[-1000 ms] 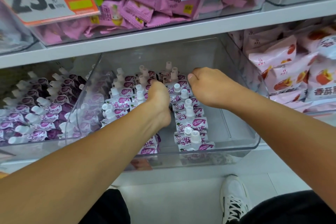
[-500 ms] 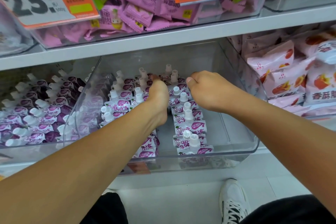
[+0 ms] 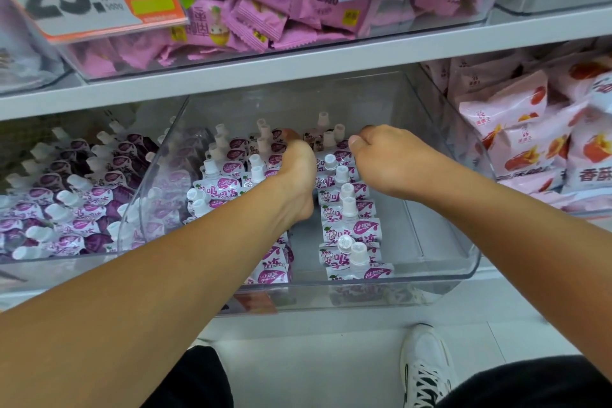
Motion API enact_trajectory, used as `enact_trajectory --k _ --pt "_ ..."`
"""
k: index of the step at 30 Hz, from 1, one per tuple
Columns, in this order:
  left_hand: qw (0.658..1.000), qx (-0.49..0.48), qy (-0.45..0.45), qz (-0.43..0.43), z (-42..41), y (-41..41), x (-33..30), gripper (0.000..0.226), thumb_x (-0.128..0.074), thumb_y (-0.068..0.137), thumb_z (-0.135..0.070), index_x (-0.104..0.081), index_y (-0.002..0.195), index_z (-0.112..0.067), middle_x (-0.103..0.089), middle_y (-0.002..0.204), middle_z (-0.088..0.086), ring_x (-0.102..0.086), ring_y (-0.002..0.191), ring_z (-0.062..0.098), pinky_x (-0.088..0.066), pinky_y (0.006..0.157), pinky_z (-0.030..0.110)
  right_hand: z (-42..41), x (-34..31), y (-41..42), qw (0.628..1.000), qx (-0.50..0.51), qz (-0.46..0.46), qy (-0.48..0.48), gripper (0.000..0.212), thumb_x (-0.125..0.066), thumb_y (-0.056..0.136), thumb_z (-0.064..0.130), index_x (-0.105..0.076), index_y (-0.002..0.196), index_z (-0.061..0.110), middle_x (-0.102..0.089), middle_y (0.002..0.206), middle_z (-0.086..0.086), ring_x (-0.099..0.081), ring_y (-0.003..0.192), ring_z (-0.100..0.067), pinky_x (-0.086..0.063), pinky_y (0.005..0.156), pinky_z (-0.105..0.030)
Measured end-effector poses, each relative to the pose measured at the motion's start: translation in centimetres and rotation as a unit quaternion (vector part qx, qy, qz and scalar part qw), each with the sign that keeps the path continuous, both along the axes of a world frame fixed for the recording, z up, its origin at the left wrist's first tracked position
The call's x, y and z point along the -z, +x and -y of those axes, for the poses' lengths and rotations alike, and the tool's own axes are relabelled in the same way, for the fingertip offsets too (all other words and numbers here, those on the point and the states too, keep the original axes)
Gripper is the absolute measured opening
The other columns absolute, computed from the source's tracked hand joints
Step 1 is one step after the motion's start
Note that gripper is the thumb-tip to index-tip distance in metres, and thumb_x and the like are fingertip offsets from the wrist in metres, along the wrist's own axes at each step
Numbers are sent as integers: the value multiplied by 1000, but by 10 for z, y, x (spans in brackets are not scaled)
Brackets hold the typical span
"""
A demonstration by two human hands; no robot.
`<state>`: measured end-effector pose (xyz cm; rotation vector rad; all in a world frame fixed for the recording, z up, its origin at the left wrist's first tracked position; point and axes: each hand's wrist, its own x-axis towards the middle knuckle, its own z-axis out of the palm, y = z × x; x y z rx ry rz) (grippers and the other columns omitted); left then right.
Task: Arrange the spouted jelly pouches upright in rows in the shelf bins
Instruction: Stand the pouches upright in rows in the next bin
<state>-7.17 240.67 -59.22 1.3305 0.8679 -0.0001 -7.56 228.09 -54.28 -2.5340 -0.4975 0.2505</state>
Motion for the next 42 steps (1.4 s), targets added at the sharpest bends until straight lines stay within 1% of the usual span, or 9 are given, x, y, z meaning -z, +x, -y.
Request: enact_trajectory --k 6,12,22,28,31,34,36,39,42 --pt "997 75 -31 -3 2 0 5 75 -11 97 -64 -65 113 -16 -75 80 5 -74 71 19 -54 54 23 7 -12 -6 998 -36 -56 7 40 -24 106 30 -34 68 24 -46 80 -7 -47 80 -27 -36 69 -32" --pt "996 85 -42 6 16 10 15 96 -17 70 -88 -67 117 -21 -70 119 11 -68 104 26 -54 90 44 33 -25 5 940 -101 292 -144 34 -33 95 41 -58 108 22 -65 108 -8 -61 97 -36 -51 77 -39" --pt "996 63 -34 47 32 -6 4 81 -15 91 -74 -51 140 -21 -51 144 8 -49 130 27 -34 113 47 42 -8 16 952 -123 250 -129 28 -32 102 37 -46 91 15 -58 107 -11 -54 99 -33 -30 72 -33" --pt "994 93 -60 24 32 -12 3 83 -18 85 -80 -62 129 -24 -65 129 9 -63 114 27 -49 98 41 42 -8 13 950 -118 264 -122 23 -33 101 31 -49 92 17 -58 100 -7 -57 97 -32 -37 77 -35" --pt "985 166 -1 -52 14 -38 4 84 -13 88 -78 -36 150 -25 -30 158 -2 -25 147 18 -15 118 44 39 -8 4 935 -122 312 -117 30 -30 103 31 -55 106 14 -60 115 -8 -56 105 -30 -34 96 -38" --pt "982 177 -4 -67 7 -60 6 85 -14 87 -80 -27 153 -28 -23 160 -9 -13 149 11 -1 120 45 33 -10 -3 943 -139 285 -98 34 -25 103 36 -51 96 16 -60 109 -8 -56 99 -32 -37 79 -37" --pt "982 177 -51 -50 17 -67 3 77 -14 89 -77 -35 148 -32 -33 155 -7 -27 144 10 -17 118 46 30 -10 0 953 -124 261 -89 36 -24 103 37 -52 90 17 -61 100 -8 -56 89 -31 -38 71 -35" --pt "968 213 -128 -28 48 -67 -6 66 -12 93 -73 -64 101 -33 -67 111 -6 -64 99 7 -55 74 32 30 -12 5 969 -93 229 -22 39 -24 100 33 -54 82 18 -62 84 -6 -55 82 -29 -47 72 -38" --pt "958 202 -201 -17 65 -60 -4 81 -17 89 -78 -72 101 -20 -73 112 13 -70 100 30 -54 90 46 28 -12 5 972 -82 218 -9 38 -24 100 35 -44 71 20 -52 72 1 -51 77 -28 -39 66 -36"
